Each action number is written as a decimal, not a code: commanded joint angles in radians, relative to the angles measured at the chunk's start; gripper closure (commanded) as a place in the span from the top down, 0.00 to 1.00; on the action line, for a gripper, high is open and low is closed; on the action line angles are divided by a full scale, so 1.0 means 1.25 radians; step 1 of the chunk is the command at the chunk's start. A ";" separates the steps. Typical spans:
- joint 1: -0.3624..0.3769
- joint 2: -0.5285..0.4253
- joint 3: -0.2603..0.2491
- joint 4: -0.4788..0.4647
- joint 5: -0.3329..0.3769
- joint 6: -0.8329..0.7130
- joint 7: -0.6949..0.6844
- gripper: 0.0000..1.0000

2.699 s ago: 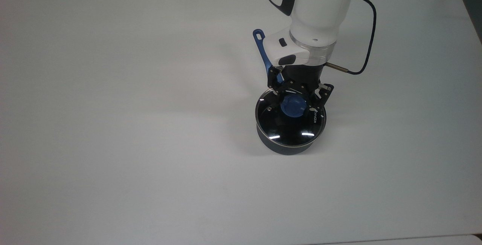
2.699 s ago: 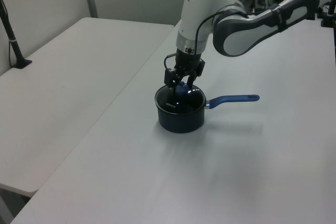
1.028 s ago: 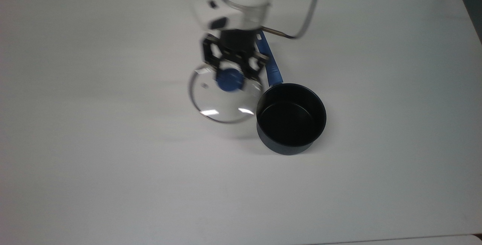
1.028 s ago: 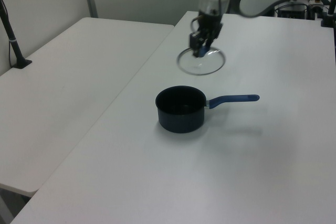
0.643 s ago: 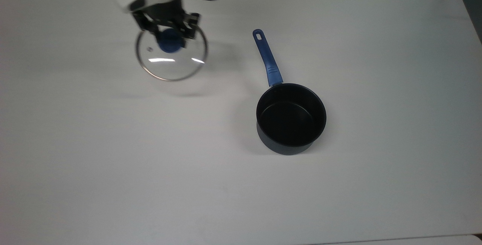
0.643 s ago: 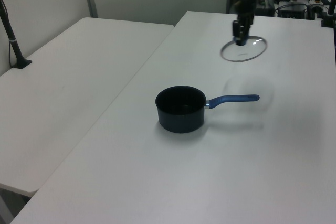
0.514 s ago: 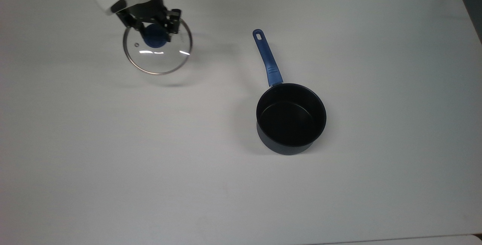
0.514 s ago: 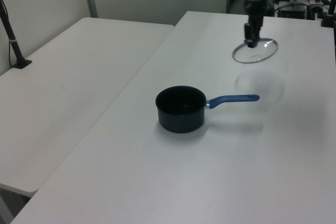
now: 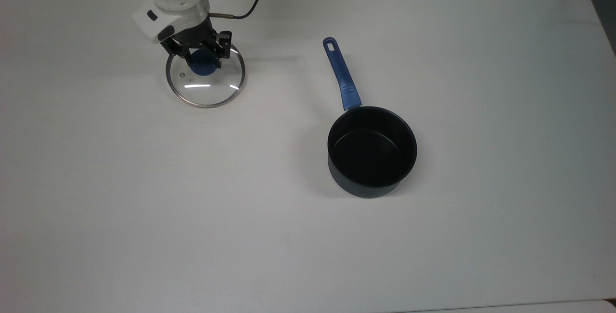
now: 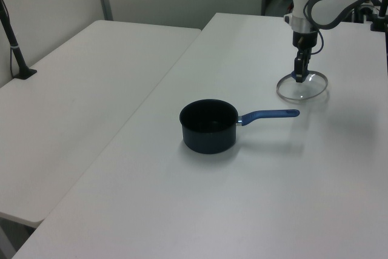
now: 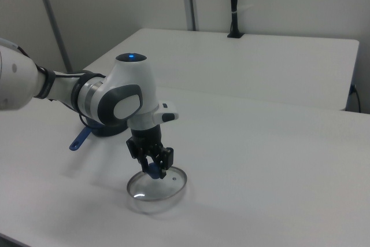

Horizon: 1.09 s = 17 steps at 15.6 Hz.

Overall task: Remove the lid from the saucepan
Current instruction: 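Open the gripper to release the lid and raise it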

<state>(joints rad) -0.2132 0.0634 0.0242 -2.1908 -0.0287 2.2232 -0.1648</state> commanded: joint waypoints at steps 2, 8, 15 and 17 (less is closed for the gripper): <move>0.006 -0.016 -0.002 -0.013 0.016 -0.017 -0.020 0.86; 0.017 -0.032 -0.002 0.227 0.051 -0.293 0.096 1.00; 0.103 -0.114 -0.002 0.416 0.067 -0.451 0.280 1.00; 0.145 -0.134 -0.014 0.416 0.065 -0.476 0.304 1.00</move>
<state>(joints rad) -0.0996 -0.0588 0.0323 -1.6588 0.0488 1.6726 0.1566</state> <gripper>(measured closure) 0.000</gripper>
